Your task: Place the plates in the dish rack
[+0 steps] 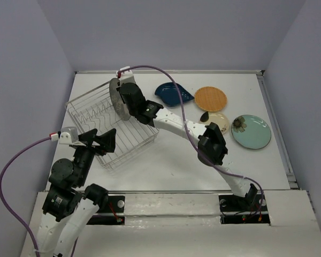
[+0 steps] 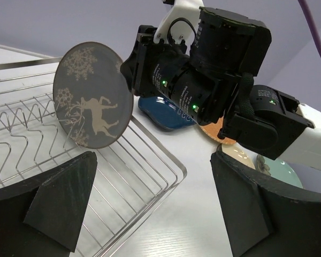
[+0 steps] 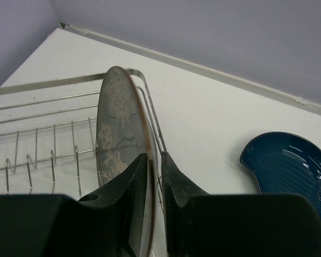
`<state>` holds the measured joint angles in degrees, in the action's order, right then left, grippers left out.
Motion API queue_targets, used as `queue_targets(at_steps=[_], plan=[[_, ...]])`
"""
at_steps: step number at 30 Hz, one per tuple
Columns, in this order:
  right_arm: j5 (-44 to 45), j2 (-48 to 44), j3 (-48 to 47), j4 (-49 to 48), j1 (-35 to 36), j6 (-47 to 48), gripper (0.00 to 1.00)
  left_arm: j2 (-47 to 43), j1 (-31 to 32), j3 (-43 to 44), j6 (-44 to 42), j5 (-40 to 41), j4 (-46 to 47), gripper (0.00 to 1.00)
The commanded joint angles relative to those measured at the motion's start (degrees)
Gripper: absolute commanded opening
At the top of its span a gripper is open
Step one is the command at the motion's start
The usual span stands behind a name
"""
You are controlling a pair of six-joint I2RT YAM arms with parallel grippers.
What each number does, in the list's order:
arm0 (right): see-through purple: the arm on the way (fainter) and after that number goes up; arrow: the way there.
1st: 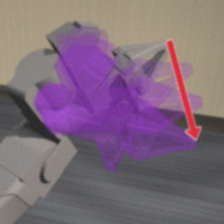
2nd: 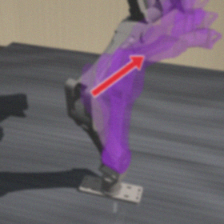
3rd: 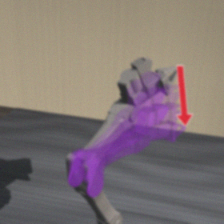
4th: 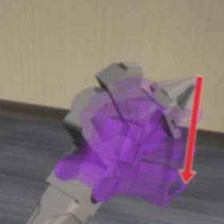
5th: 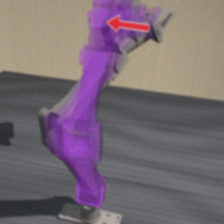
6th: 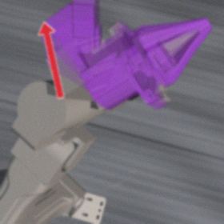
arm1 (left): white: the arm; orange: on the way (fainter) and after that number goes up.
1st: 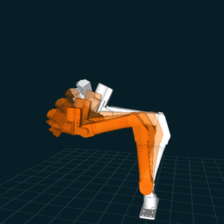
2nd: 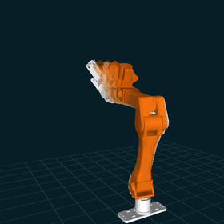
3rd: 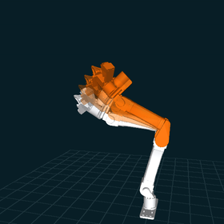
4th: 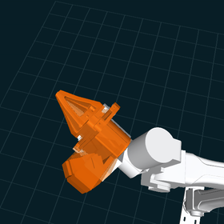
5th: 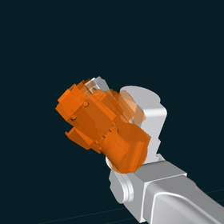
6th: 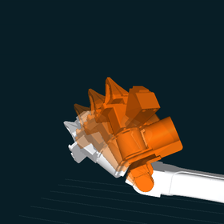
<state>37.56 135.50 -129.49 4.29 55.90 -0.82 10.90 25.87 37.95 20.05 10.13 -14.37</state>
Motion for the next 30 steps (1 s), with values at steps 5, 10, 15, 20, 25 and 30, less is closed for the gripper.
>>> queue_targets(at_steps=[5, 10, 15, 20, 25, 30], plan=[[0.5, -3.6, -0.6, -6.5, 0.1, 1.0, 0.36, -0.3, -0.1, -0.1, 0.1, 0.2, 3.3, 0.99], [-0.6, -9.4, 4.0, -5.2, 0.1, -3.1, 0.46, -0.2, 0.0, -0.2, 0.0, 0.2, 3.2, 0.99], [-2.2, -22.4, 20.3, -5.1, -1.4, -10.7, 0.49, -0.7, 0.0, -0.2, 0.0, 0.0, 3.1, 0.99], [-13.5, -41.1, 50.7, -5.3, -14.2, -28.1, 0.47, -1.3, 0.5, -0.3, 0.1, -0.3, 3.1, 0.99], [-23.3, -52.7, 75.8, -10.0, -28.5, -44.0, 0.45, -1.7, 0.9, -0.4, 0.1, -0.4, 3.1, 0.99], [-27.1, -62.5, 92.7, -15.7, -41.7, -50.8, 0.45, -1.8, 1.2, -0.4, 0.2, -0.5, 3.2, 0.99]])
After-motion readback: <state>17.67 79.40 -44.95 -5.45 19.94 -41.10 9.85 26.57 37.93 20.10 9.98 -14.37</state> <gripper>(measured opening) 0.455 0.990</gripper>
